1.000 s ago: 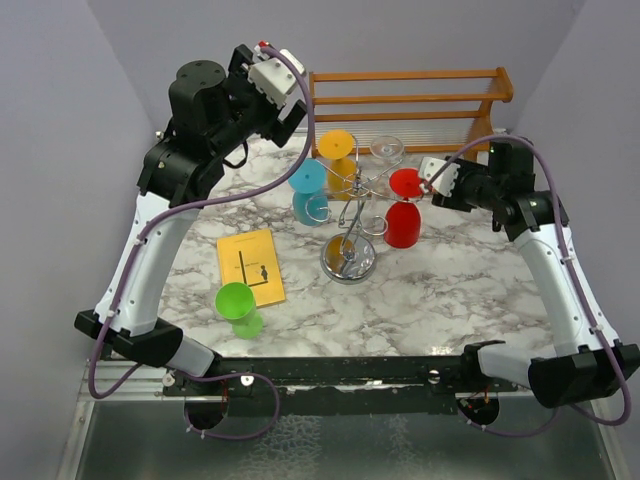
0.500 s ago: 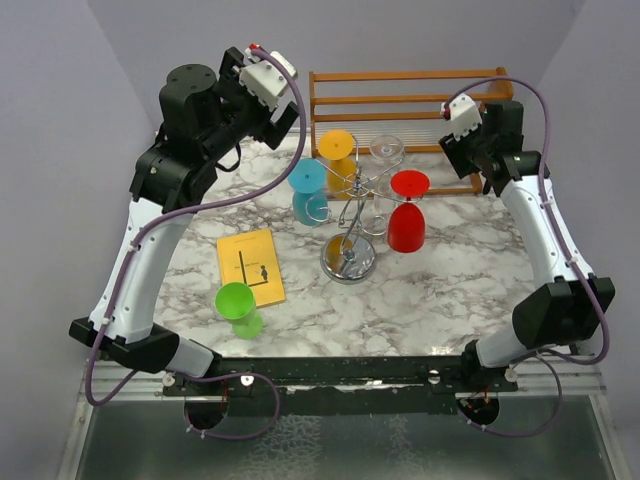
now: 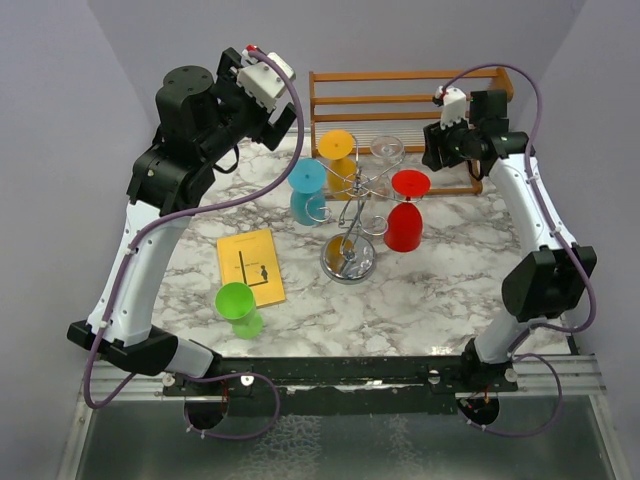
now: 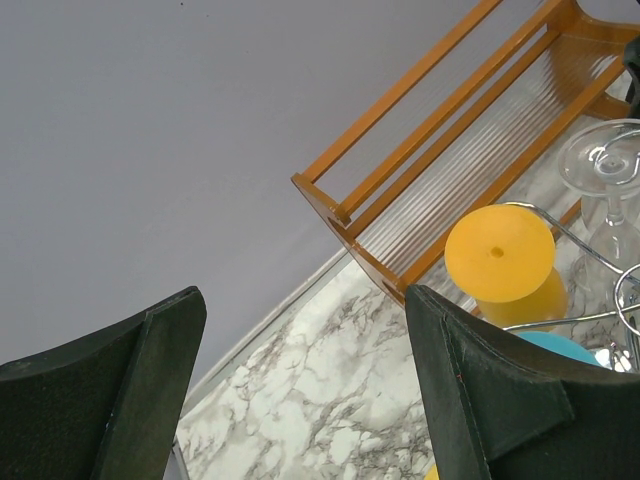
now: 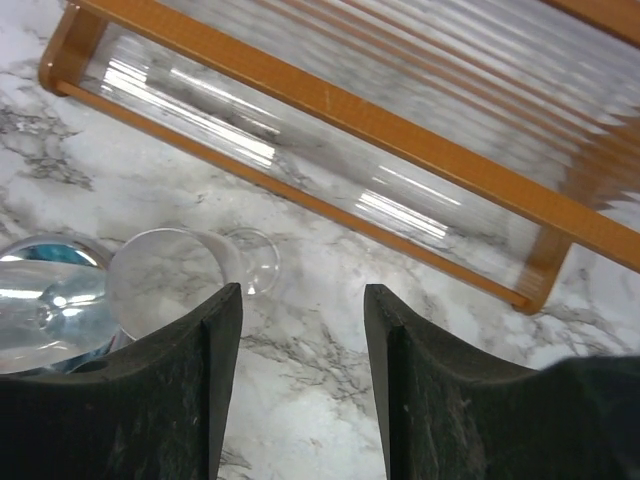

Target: Place the wine glass upside down on the wine glass rack

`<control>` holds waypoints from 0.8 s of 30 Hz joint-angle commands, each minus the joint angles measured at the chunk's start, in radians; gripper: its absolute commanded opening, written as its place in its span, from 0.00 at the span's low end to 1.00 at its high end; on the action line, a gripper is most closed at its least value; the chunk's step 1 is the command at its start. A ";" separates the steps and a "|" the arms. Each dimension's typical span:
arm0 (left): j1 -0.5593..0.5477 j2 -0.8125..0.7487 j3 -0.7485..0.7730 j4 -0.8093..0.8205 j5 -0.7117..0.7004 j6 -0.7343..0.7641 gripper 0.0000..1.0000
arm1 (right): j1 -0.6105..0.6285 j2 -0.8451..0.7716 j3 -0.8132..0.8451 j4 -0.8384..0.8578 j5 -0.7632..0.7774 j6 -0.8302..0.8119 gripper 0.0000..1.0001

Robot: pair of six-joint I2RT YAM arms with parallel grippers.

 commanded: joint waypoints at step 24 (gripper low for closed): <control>0.013 0.037 0.028 0.010 0.016 0.009 0.84 | 0.016 0.170 0.120 -0.128 -0.137 0.050 0.17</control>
